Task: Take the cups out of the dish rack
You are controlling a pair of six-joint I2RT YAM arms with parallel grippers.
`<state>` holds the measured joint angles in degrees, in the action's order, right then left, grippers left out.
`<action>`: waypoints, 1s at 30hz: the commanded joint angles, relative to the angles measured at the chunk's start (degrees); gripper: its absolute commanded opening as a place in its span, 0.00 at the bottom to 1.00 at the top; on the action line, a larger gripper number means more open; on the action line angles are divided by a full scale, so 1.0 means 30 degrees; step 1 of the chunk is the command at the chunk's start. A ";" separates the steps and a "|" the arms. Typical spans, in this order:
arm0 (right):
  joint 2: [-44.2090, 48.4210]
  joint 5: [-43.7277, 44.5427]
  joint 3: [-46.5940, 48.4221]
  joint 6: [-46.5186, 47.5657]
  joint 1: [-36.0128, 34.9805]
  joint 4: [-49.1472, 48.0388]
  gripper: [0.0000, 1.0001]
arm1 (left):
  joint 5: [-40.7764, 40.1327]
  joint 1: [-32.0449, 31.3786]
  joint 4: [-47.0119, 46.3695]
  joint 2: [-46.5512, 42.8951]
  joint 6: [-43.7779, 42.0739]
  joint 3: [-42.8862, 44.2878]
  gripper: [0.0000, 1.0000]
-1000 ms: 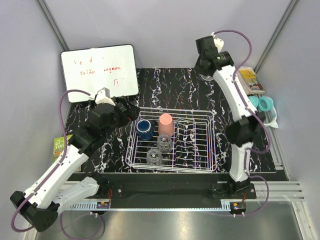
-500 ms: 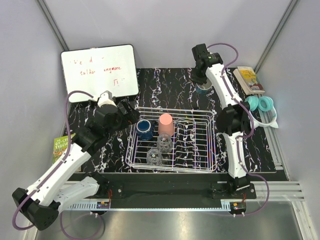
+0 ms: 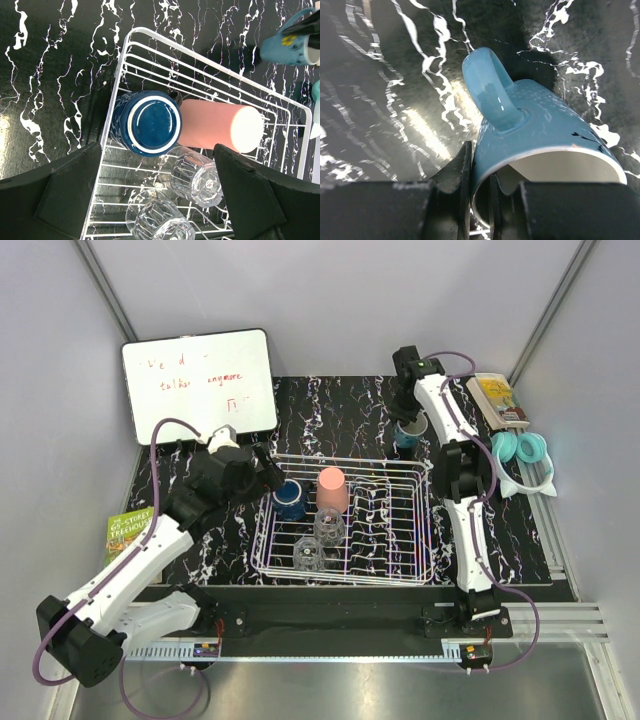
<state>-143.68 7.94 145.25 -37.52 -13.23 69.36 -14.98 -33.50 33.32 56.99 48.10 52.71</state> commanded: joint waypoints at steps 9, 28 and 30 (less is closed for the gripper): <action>-0.0799 0.0252 0.1096 0.0435 -0.0013 -0.0064 0.00 | -0.0191 0.0032 -0.0443 -0.0101 0.0052 -0.0167 0.99; 0.3677 0.0720 0.0304 0.0612 -0.0130 -0.1528 0.50 | -0.0775 0.0032 -0.0443 -0.0773 -0.0240 -0.0284 0.99; 0.4470 0.0429 0.0246 0.0494 -0.0130 -0.1762 0.50 | -0.1213 0.0032 -0.0472 -0.1066 -0.0474 -0.0255 0.99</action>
<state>-138.76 8.49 144.09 -35.97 -13.41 66.59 -15.59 -33.50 33.45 56.34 48.03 51.90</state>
